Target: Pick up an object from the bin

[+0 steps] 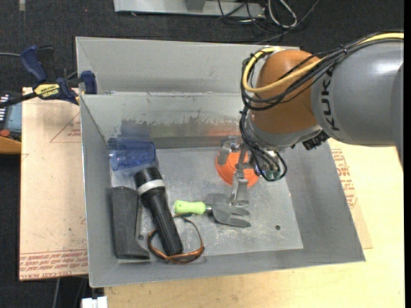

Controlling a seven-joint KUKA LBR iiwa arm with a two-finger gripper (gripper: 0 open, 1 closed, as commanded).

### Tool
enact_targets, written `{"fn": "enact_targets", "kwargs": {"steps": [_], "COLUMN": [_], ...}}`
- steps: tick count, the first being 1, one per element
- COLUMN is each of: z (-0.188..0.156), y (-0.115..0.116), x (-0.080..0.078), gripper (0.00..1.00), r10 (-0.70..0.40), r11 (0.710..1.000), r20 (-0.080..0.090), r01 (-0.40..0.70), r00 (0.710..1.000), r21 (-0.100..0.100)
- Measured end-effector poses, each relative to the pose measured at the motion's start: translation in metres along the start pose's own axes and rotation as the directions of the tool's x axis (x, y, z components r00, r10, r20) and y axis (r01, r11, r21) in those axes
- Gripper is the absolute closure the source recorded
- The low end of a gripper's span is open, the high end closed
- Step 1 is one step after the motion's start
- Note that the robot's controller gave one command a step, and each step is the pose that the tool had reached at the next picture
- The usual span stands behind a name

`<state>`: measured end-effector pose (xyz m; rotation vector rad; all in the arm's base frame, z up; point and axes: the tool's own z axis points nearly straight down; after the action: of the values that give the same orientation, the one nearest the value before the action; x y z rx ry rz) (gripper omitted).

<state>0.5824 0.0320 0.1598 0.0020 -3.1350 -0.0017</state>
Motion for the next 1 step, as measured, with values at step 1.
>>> {"fn": "enact_targets", "kwargs": {"steps": [1], "z": [-0.0045], "y": [-0.0003], "x": [-0.0018], "gripper": [0.0], "r10": [0.001], "r11": [1.0], "r20": [0.008], "r01": [-0.001], "r00": [1.0], "r21": [0.0]}}
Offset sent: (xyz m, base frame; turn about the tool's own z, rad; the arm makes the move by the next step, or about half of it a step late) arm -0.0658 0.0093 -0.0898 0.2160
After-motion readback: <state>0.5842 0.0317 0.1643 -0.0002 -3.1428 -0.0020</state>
